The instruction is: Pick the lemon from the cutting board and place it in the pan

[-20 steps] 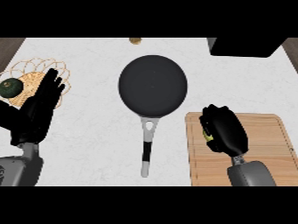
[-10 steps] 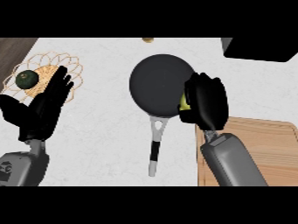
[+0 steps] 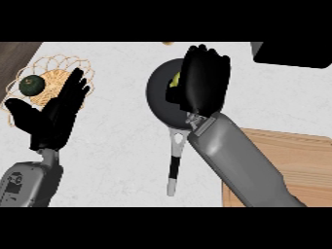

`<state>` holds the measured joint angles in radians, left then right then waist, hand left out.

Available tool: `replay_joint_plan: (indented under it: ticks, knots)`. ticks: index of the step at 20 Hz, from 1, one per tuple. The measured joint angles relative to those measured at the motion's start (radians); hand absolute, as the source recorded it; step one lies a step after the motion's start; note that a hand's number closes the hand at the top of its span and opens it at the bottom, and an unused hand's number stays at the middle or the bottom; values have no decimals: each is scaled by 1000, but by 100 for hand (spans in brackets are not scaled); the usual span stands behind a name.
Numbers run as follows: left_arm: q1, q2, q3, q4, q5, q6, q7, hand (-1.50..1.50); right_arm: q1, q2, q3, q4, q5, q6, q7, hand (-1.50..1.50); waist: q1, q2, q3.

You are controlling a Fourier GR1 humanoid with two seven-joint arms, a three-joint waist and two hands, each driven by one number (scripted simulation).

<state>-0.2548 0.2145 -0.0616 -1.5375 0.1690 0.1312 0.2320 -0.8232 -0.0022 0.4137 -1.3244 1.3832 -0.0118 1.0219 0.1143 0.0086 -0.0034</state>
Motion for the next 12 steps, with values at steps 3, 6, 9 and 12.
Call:
replay_joint_plan:
  ticks: [3,6,9,12]
  knots:
    - [-2,-2,6,1,-4,4,-5,0,-100,-3,18,102,-52,-33,47,150,-14,2,1]
    - [18,12,27,-3,5,-5,-12,0,-138,-4,30,190,-92,-97,57,150,-33,2,2]
    - [29,16,44,-10,11,-5,-12,0,-165,-4,22,292,-128,-174,28,150,-52,1,2]
    - [38,16,47,-24,7,-3,-11,0,-178,-3,12,410,-170,-288,-22,150,-56,3,3]
